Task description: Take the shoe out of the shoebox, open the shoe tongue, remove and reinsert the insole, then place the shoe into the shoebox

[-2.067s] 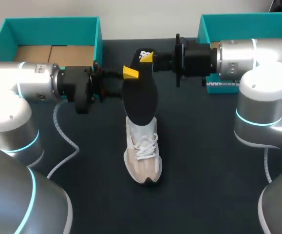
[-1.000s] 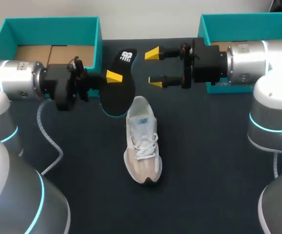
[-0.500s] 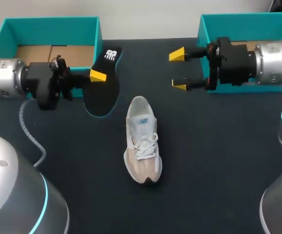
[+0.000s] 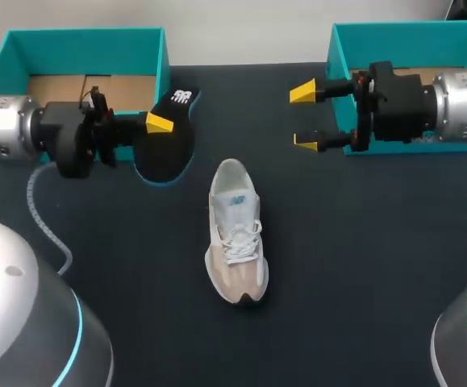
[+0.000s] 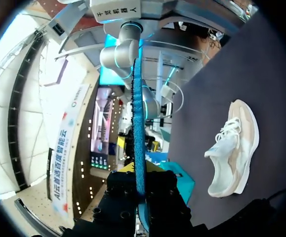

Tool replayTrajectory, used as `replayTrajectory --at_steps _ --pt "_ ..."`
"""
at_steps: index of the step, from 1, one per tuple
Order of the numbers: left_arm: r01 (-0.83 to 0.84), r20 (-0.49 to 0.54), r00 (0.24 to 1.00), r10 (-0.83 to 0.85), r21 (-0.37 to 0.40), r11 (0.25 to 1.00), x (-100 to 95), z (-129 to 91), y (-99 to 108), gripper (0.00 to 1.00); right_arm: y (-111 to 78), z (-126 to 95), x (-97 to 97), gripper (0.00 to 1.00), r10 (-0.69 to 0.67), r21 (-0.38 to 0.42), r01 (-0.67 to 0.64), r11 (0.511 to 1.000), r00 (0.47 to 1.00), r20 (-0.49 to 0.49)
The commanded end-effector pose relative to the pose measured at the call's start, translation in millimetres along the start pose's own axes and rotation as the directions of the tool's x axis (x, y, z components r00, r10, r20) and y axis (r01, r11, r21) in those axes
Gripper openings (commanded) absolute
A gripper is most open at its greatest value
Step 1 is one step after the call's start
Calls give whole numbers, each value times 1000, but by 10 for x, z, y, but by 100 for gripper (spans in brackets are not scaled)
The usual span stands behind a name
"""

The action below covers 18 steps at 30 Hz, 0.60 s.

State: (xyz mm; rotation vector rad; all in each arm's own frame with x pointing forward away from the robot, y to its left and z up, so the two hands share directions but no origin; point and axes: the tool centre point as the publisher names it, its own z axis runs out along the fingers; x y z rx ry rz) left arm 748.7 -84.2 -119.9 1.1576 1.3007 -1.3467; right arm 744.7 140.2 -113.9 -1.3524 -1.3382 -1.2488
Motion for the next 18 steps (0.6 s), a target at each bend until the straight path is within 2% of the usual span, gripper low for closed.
replayTrajectory --at_steps 1,2,3,4,5,6,7,9,10,11,12,13,14,16,17,18 --pt "594 -58 798 -600 -95 799 -115 -20 -106 0 3 14 -4 100 0 -1 0 1000 1000 1" --pt "682 -105 713 -693 -126 720 -114 -23 -115 0 3 14 -4 100 0 -1 0 1000 1000 1" --pt "747 -113 645 -756 -115 655 -106 -30 -135 0 3 14 -4 100 0 -1 0 1000 1000 1" --pt "786 -97 592 -800 -149 600 -113 -36 -142 0 3 14 -4 100 0 -1 0 1000 1000 1" --pt "845 -142 483 -864 -182 503 -91 -38 -149 0 3 14 -4 100 0 -1 0 1000 1000 1" --pt "879 -114 429 -896 -177 443 -83 -45 -157 0 3 14 -4 100 0 -1 0 1000 1000 1" --pt "907 -115 347 -931 -211 364 -78 -50 -152 0 3 14 -4 100 0 -1 0 1000 1000 1" --pt "955 -89 193 -977 -213 208 -60 -65 -142 0 3 14 -4 100 0 -1 0 1000 1000 1" --pt "969 -83 97 -992 -220 113 -43 -67 -127 0 3 14 -4 100 0 -1 0 1000 1000 1" --pt "975 -72 44 -996 -215 59 -22 -71 -121 0 3 14 -4 100 0 -1 0 1000 1000 1" --pt "977 -51 -43 -998 -211 -31 -11 -73 -112 0 3 14 -4 100 0 -1 0 1000 1000 1" --pt "974 -54 -114 -992 -205 -100 -2 -73 -116 0 3 14 -4 100 0 -1 0 1000 1000 1" --pt "968 -42 -154 -987 -205 -142 0 -72 -115 0 3 14 -4 100 0 -1 0 1000 1000 1" --pt "939 -30 -310 -950 -167 -301 -15 -57 -117 0 3 14 -4 100 0 -1 0 1000 1000 1" --pt "924 -28 -355 -935 -162 -346 -16 -48 -119 0 3 14 -4 100 0 -1 0 1000 1000 1" --pt "894 -25 -432 -902 -141 -425 -25 -38 -116 0 3 14 -4 100 0 -1 0 1000 1000 1"
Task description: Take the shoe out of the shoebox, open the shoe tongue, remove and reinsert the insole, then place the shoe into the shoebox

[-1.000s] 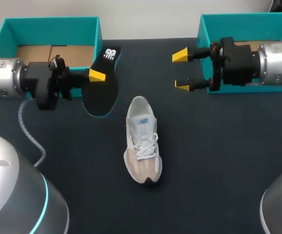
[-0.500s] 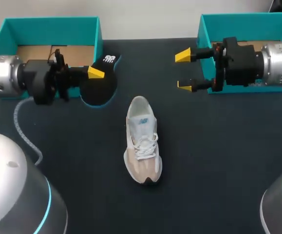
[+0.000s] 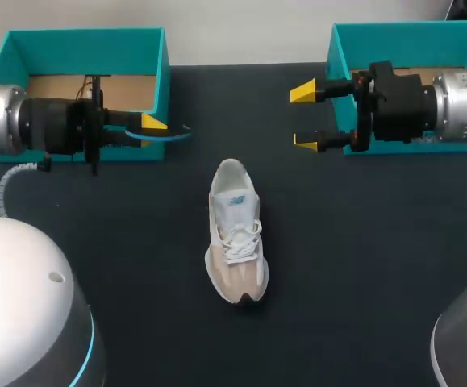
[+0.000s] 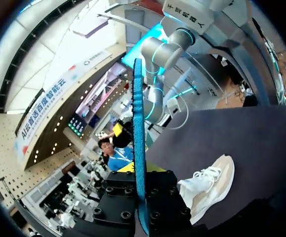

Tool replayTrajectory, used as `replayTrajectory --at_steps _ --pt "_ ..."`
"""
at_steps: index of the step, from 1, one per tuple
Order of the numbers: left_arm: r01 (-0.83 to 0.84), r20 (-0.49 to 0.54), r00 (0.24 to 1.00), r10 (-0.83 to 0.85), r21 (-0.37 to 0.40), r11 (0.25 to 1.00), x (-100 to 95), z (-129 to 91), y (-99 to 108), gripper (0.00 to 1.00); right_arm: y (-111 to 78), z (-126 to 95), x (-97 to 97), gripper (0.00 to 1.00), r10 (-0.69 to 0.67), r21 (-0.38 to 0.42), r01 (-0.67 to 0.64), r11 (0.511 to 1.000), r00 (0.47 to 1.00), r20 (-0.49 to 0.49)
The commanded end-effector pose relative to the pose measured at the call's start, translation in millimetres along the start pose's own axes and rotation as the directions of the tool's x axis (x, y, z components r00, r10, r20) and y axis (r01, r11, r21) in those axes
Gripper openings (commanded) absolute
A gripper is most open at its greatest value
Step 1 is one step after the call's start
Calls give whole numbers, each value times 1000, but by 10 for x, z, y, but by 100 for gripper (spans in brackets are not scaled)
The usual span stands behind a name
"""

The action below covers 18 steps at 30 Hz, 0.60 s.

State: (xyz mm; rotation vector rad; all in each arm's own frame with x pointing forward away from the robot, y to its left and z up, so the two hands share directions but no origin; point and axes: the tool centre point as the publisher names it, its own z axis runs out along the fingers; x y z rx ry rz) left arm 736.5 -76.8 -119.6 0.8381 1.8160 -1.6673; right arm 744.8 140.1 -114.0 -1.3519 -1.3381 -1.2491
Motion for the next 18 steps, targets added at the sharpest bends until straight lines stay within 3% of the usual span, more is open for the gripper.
replayTrajectory --at_steps 1,3,6,18 --pt "992 -92 105 -990 -56 110 -46 33 -17 0 2 15 -3 100 0 -1 0 1000 1000 1" --pt "1000 -101 -13 -995 -20 -11 -59 50 -26 0 2 15 -3 100 0 -1 0 1000 1000 1" --pt "996 -107 -86 -991 1 -86 -57 58 -32 0 2 15 -3 100 0 -1 0 1000 1000 1" --pt "997 -97 -73 -993 0 -74 -41 59 -33 0 2 15 -3 100 0 -1 0 1000 1000 1"
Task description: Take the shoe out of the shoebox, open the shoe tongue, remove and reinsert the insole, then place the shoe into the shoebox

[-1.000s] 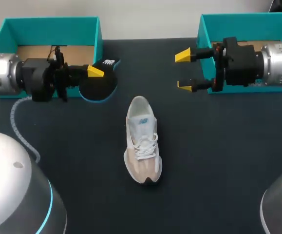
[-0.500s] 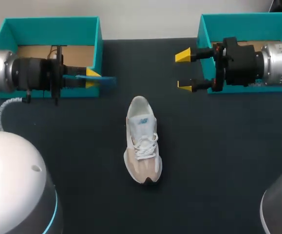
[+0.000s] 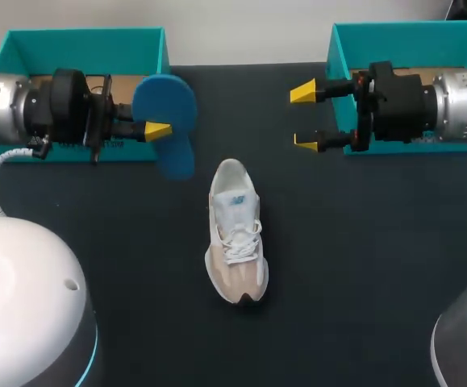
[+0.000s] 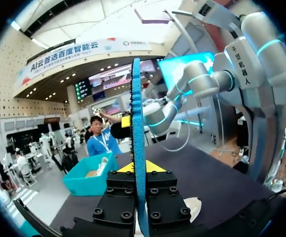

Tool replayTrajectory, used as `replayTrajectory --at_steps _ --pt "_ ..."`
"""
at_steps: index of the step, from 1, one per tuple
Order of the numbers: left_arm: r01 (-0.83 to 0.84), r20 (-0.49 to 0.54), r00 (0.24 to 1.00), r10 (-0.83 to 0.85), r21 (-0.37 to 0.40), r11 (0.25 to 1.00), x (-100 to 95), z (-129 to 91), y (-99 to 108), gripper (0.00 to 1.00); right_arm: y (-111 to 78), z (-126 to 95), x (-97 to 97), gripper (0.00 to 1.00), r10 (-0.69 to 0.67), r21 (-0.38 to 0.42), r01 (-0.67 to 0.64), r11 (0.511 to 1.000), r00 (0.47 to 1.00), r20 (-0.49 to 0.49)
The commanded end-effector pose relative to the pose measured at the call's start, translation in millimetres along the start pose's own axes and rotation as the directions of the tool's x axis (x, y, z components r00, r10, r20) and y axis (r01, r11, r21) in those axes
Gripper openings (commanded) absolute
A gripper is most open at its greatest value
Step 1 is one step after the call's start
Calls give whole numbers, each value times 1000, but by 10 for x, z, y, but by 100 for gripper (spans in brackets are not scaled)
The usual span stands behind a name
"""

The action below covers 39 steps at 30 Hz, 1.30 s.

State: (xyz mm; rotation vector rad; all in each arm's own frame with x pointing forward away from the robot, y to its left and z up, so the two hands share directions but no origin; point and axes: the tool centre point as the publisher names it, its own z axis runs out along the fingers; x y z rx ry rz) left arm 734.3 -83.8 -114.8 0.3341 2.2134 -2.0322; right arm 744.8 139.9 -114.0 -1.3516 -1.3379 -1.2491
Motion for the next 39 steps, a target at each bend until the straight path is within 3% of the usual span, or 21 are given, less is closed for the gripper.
replayTrajectory --at_steps 1,13,14,15,16,17,18,19,22,31,39 --pt "865 -69 501 -863 23 500 -22 -7 8 0 2 17 -3 100 0 -1 0 1000 1000 2" --pt "865 -69 501 -863 23 500 -22 -7 8 0 2 17 -3 100 0 -1 0 1000 1000 2" --pt "923 -74 384 -920 -7 386 -30 7 36 0 2 17 -3 100 0 -1 0 1000 1000 2" --pt "929 -80 370 -926 10 370 -48 17 45 0 2 17 -3 100 0 -1 0 1000 1000 2" --pt "949 -67 312 -948 -27 314 -58 36 75 0 2 17 -3 100 0 -1 0 1000 1000 2" --pt "971 -100 236 -967 -6 237 -71 52 87 0 2 17 -3 100 0 -1 0 1000 1000 2" --pt "973 -96 230 -969 -10 232 -90 63 87 0 2 17 -3 100 0 -1 0 1000 1000 2" --pt "986 -104 161 -982 -25 164 -95 85 112 0 2 17 -3 100 0 -1 0 1000 1000 2" --pt "998 -135 59 -989 -17 61 -124 133 147 0 2 17 -3 100 0 -1 0 1000 1000 2" --pt "1000 -160 -10 -987 -22 -6 -118 186 173 0 2 17 -3 100 0 -1 0 1000 1000 2" --pt "979 -205 -206 -957 -46 -200 -222 297 367 0 2 17 -3 100 0 -1 0 1000 1000 2"
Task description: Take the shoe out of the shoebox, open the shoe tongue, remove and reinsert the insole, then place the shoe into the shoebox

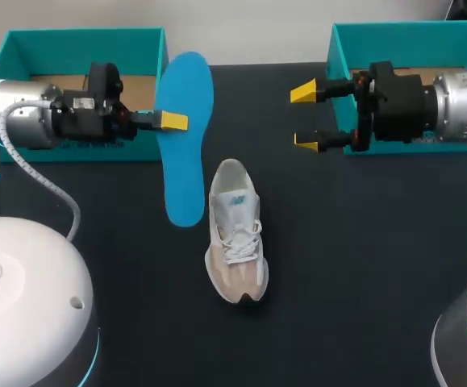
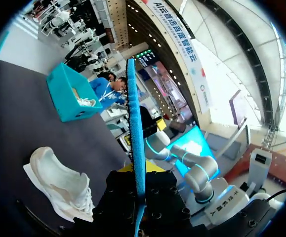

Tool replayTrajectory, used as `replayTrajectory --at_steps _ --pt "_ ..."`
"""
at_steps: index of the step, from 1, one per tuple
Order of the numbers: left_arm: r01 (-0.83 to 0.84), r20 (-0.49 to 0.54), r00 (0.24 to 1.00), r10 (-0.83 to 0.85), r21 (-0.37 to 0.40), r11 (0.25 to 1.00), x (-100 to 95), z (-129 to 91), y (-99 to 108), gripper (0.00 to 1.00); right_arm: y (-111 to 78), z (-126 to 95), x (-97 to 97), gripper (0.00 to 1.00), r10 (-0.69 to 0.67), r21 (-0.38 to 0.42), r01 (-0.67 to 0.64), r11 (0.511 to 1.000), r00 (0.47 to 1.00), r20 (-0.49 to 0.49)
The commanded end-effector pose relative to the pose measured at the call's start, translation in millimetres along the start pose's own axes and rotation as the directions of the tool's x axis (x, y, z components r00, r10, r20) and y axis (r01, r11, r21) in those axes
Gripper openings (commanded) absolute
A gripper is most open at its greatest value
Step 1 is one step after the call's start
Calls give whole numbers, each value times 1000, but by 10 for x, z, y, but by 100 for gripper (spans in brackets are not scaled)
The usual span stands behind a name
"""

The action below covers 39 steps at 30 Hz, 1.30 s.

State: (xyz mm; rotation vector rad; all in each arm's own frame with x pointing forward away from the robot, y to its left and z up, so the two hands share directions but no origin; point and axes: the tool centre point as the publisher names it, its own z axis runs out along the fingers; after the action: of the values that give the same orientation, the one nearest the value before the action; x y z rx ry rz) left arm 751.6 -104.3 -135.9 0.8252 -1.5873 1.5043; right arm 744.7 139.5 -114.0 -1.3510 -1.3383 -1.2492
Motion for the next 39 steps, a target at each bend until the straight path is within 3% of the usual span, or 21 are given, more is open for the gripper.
replayTrajectory --at_steps 1,11,22,28,34,39 --pt "472 -112 876 -469 -4 882 -184 88 -51 0 3 21 -2 100 1 -1 -1 1000 1000 2" --pt "533 -147 837 -526 4 846 -293 253 -56 0 -145 237 78 100 -57 -62 69 996 982 178" --pt "461 -101 883 -459 4 887 -321 278 -60 0 -200 414 333 100 -36 -66 67 996 921 388" --pt "460 -97 884 -458 2 888 -347 288 -79 0 -198 501 492 100 -39 -54 79 995 849 527" --pt "457 -91 885 -456 -10 889 -355 354 -80 0 -162 661 637 100 -59 10 70 997 749 660" --pt "453 -89 887 -453 -15 891 -341 380 -60 0 -166 785 702 100 -53 16 62 998 655 754"
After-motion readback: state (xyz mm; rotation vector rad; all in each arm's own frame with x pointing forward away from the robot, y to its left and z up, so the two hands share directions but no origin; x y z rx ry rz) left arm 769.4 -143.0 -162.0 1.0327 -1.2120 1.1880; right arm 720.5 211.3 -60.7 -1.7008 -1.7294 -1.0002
